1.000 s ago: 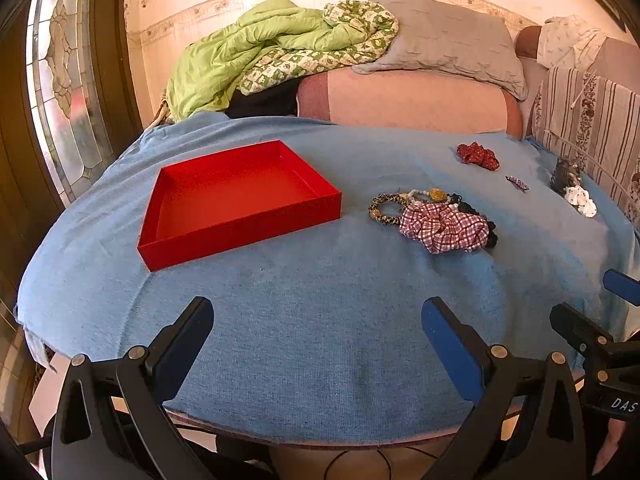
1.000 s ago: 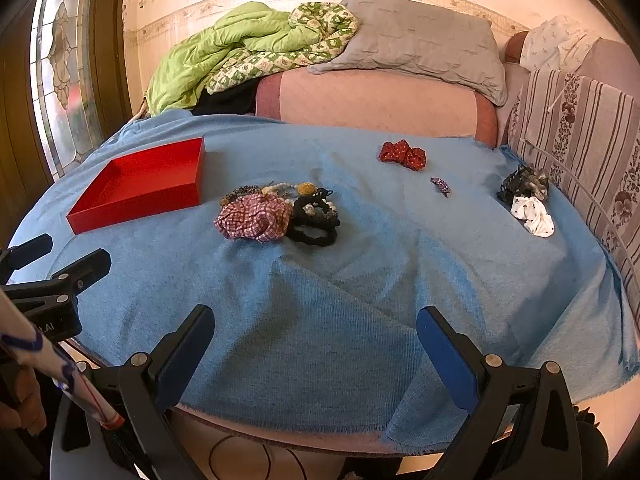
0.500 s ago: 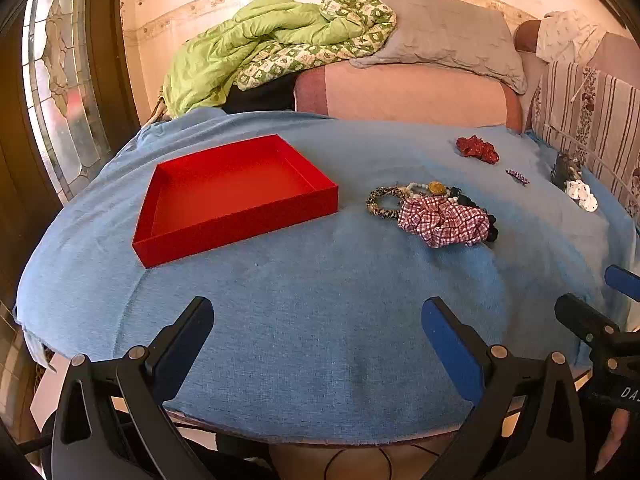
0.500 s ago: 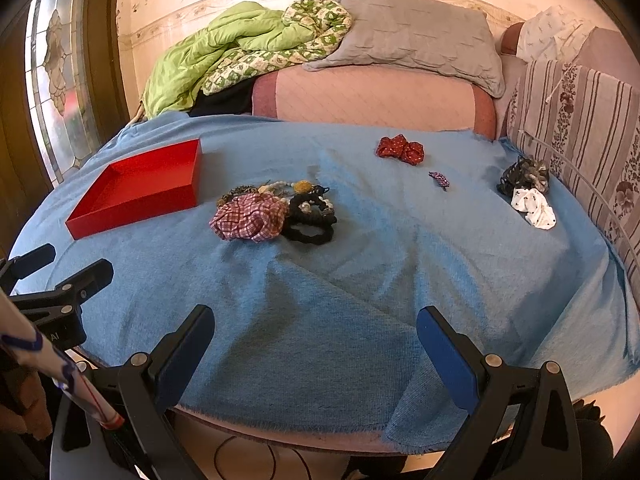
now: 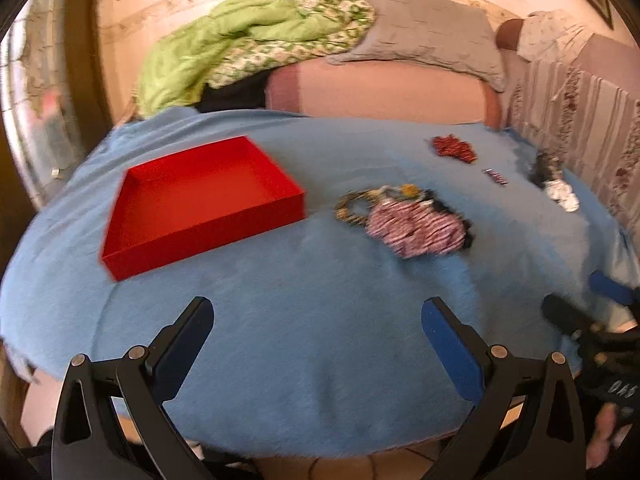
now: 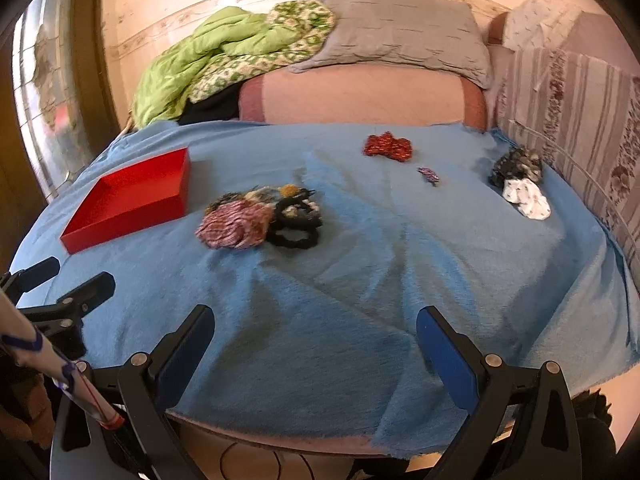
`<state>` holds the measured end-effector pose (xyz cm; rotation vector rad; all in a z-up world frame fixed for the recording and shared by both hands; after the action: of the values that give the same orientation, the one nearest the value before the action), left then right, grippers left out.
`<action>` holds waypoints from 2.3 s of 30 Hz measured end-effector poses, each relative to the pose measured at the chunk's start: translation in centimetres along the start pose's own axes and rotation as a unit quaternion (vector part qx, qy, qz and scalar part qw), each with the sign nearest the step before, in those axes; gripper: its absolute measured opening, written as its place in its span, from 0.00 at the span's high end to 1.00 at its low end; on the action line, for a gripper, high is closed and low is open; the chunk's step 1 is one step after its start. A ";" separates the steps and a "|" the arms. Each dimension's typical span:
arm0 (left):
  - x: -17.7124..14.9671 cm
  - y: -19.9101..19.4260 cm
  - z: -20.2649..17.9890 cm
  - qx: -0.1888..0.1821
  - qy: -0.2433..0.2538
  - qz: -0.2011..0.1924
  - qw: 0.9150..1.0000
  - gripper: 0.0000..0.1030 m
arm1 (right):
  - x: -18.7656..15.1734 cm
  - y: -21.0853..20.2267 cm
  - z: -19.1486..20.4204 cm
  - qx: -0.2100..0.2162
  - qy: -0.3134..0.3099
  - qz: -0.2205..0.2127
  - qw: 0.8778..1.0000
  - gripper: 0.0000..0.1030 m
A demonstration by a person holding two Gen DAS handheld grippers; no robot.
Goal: Organize jewelry
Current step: 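Grasp the plaid scrunchie with the left tool while the right tool grasps a black hair tie, then carry both items into the red tray and open both tools to release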
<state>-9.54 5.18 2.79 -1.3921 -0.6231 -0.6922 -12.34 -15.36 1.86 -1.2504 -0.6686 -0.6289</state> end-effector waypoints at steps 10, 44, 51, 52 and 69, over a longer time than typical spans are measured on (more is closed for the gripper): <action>4.7 6.2 -5.1 -0.125 -0.026 0.073 0.989 0.21 | 0.2 0.3 -2.7 -0.001 0.058 0.006 0.998 0.01; 11.9 8.5 2.7 -0.145 -0.032 -0.031 0.988 0.91 | 7.8 14.8 3.0 0.117 -0.058 0.162 0.978 0.69; 11.7 8.9 4.5 -0.132 -0.037 -0.030 0.990 0.91 | 8.3 15.8 2.9 0.105 -0.057 0.144 0.982 0.92; 11.8 8.9 4.6 -0.133 -0.040 -0.030 0.990 0.91 | 8.7 15.3 2.8 0.112 -0.048 0.132 0.984 0.92; 12.9 9.0 9.2 -0.090 -0.070 -0.035 0.993 0.91 | 11.7 11.4 7.6 0.213 -0.029 0.046 0.976 0.92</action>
<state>5.81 13.87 7.28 -1.6012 -0.7362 -0.7243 3.02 -6.41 4.73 -0.8951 -0.7443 -0.3480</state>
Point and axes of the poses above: each gripper's, at about its wrist camera, not at the fingertips, and y roughly the way its jaws point, z to its left, x to its top, the point moved 7 cm from there along y, roughly the way its jaws point, and after that the axes turned 7 degrees about x, right-handed, at the moved point
